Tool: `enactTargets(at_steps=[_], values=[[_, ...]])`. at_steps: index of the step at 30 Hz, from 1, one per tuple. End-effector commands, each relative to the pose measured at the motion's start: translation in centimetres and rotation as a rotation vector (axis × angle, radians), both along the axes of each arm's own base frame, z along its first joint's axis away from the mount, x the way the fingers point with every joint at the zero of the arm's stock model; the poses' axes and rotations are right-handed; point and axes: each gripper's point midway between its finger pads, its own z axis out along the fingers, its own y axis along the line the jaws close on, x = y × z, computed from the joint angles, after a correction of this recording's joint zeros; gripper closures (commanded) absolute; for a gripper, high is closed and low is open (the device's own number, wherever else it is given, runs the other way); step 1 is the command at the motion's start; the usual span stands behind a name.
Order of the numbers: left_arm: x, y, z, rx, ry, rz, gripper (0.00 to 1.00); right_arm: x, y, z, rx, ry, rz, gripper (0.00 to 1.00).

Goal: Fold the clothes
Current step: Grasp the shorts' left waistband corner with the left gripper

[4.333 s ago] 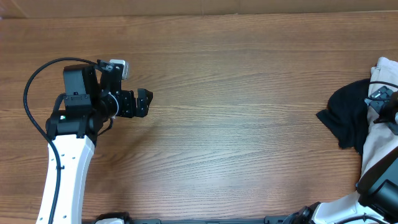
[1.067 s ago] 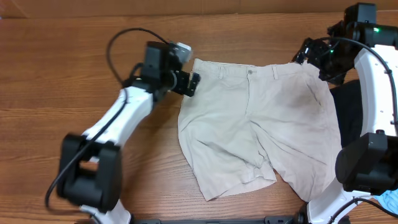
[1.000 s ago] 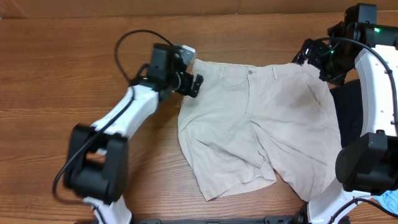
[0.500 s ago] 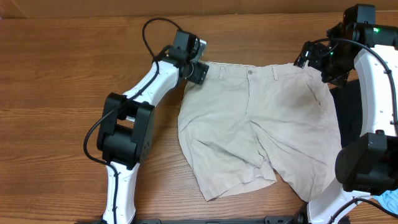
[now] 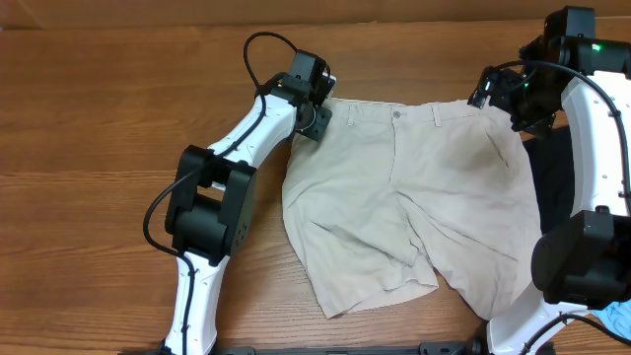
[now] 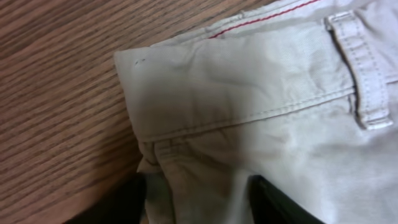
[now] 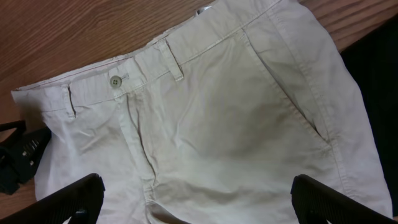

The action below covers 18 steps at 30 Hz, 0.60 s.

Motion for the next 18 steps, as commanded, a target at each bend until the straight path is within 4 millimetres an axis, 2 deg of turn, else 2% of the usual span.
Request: enactTargets(at_steps=[1,6,10,12,15,18], values=[[0.4,-0.2,-0.6,0.004,0.0,0.004,0.39,0.0,-0.1,2.3,-0.017,-0.06,0.007,0.0],[0.1,0.0,-2.7,0.018,0.034,0.005,0.39,0.0,-0.1,2.2,-0.017,-0.059,0.007,0.0],[-0.9,0.4,-5.3,0.041,0.093,0.009,0.46,-0.1,0.0,2.2,-0.016,-0.056,0.007,0.0],[-1.3,0.6,-6.0,0.05,0.117,0.015,0.59,-0.1,0.0,2.2,-0.016,-0.056,0.007,0.0],[-1.4,1.2,-6.2,0.068,0.123,0.041,0.94,-0.1,0.0,2.2,-0.016,-0.056,0.007,0.0],[-0.4,2.8,-5.4,0.124,0.097,0.098,0.96,-0.1,0.0,2.2,-0.015,-0.057,0.007,0.0]])
